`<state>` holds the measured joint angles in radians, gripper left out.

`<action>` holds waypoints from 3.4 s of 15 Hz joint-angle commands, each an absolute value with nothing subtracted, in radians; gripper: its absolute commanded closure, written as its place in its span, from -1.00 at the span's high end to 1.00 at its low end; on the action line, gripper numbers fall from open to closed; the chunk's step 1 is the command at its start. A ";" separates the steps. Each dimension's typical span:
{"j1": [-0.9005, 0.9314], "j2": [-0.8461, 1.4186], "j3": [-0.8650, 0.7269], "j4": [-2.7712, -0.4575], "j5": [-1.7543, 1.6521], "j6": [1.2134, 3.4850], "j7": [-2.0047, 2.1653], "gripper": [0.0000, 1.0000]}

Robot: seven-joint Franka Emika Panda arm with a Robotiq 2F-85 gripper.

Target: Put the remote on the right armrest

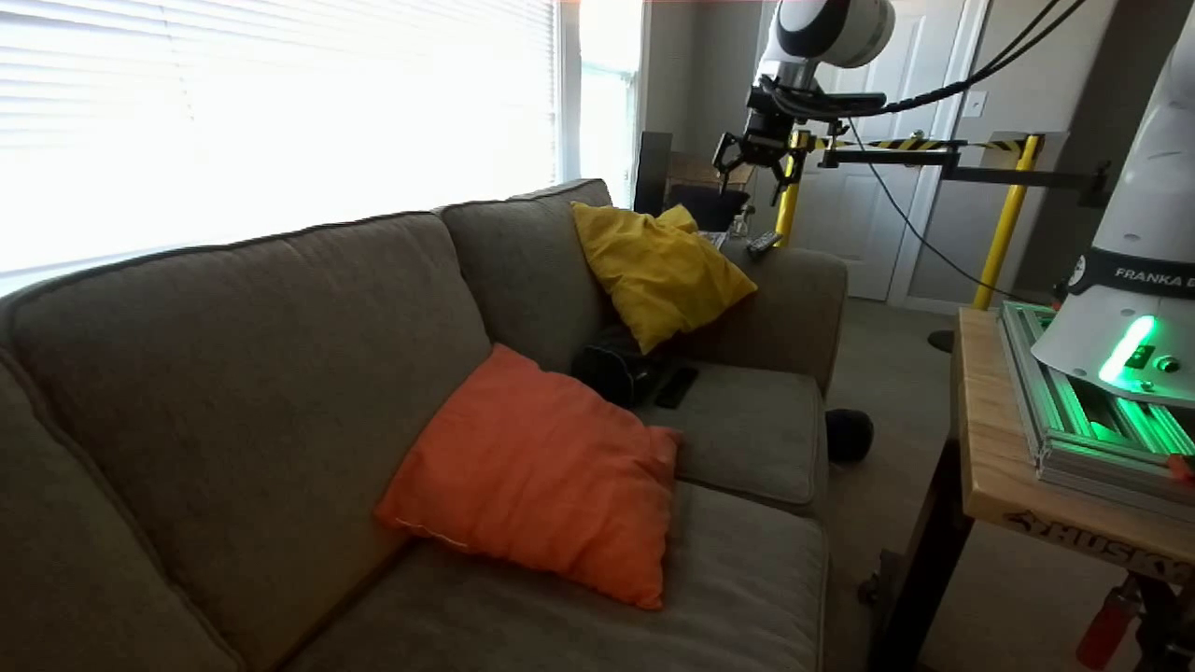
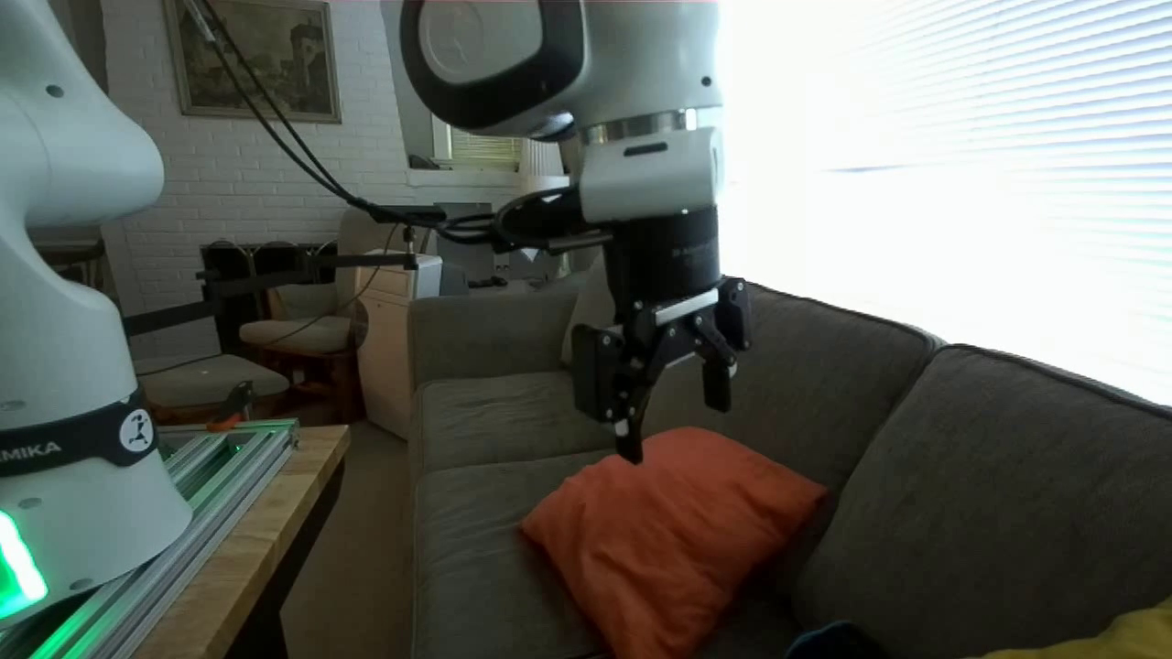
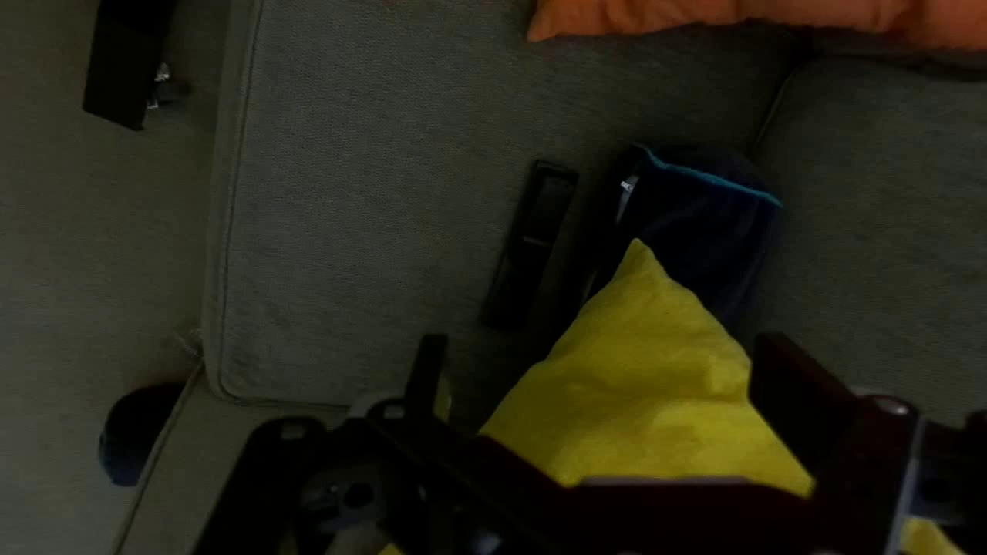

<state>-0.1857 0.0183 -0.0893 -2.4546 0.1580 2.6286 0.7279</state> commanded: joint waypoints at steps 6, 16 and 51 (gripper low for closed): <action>-0.162 0.071 -0.119 -2.409 0.168 2.625 0.744 1.00; -0.113 0.482 -0.185 -2.214 0.200 2.963 0.788 1.00; 0.193 1.245 -0.412 -1.683 0.151 2.820 1.067 1.00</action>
<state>0.1657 1.1386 -0.3830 -1.7871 0.1708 2.8263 1.0247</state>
